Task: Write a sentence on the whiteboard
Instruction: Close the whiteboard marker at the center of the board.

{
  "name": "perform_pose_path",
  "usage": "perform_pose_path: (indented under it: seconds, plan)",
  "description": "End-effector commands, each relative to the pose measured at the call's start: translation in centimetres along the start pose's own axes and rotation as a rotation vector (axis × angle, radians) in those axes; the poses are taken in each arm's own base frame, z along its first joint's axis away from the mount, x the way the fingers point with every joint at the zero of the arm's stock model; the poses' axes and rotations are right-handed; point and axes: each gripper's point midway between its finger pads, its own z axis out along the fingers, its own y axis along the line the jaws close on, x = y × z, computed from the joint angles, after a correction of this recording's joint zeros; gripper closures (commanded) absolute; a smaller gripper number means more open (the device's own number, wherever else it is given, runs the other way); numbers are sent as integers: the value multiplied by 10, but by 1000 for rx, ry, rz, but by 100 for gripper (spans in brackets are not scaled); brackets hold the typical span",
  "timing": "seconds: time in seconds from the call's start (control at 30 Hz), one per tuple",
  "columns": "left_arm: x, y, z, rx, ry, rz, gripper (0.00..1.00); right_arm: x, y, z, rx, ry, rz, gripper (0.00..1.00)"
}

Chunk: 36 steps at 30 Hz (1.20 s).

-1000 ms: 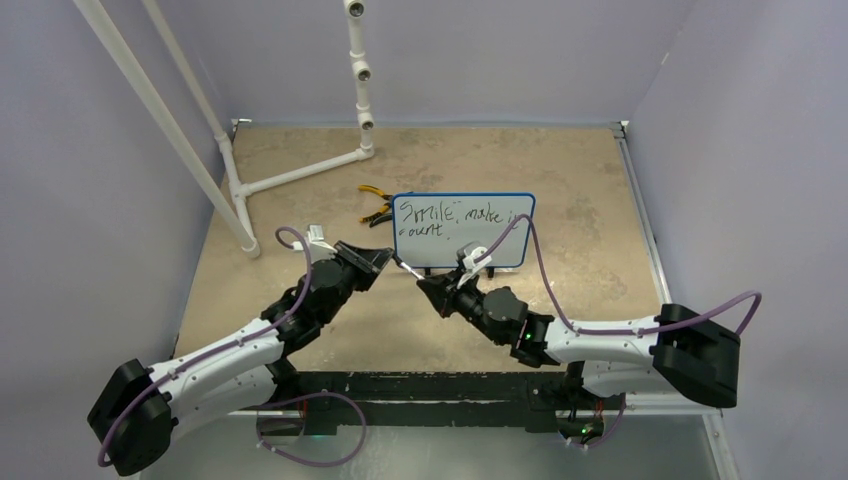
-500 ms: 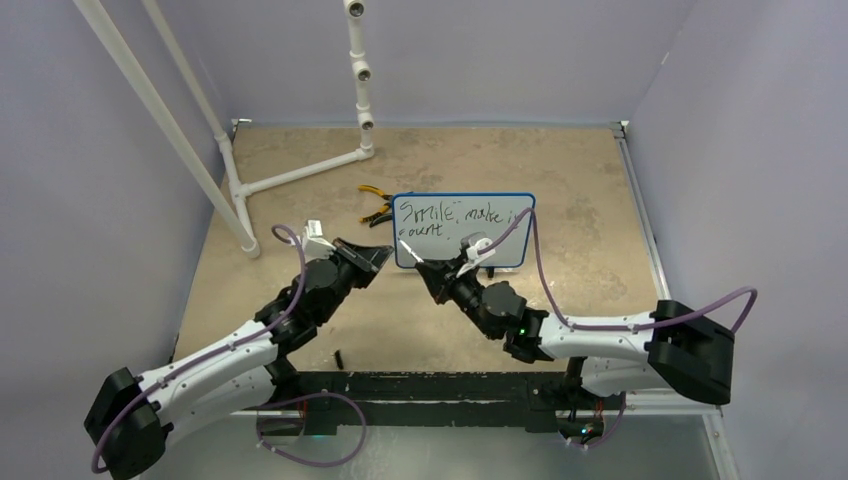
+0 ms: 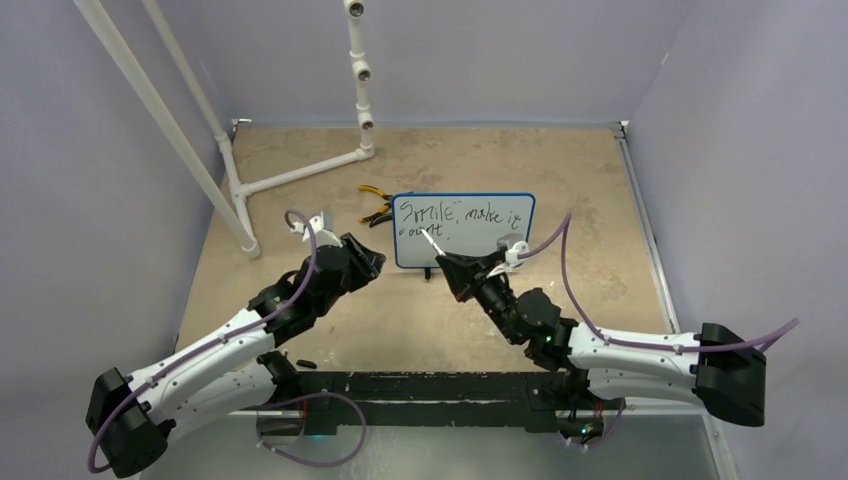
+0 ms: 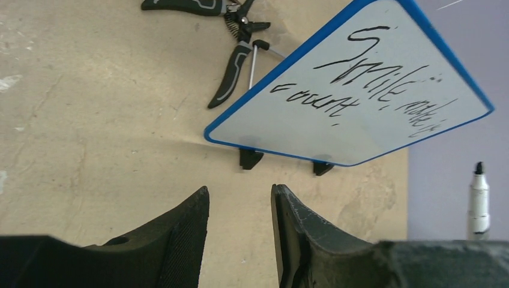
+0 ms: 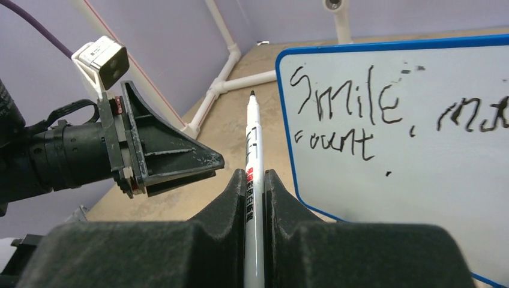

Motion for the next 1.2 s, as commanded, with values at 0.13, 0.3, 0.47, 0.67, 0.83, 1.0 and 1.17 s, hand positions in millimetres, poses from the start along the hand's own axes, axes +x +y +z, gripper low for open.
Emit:
perform_pose_path:
  seconds: [0.13,0.3,0.47,0.67,0.83,1.0,1.17]
  plan:
    - [-9,41,-1,-270,117,173,58,-21,-11,-11,35,-73,-4,100]
    - [-28,32,8,-202,127,207,57,-25,-13,-16,26,-97,9,100]
    - [-46,-59,5,252,60,374,52,-38,-11,-17,15,-143,11,100]
    - [-35,-150,-33,719,146,333,47,-53,0,-12,-20,-197,27,100]
    - [-32,-182,-60,965,164,214,44,-54,15,0,-54,-195,17,100]
    - [-24,-179,-54,954,183,179,43,-56,25,7,-86,-207,24,100]
    - [-22,-166,-41,864,161,185,43,-56,29,14,-80,-202,23,100]
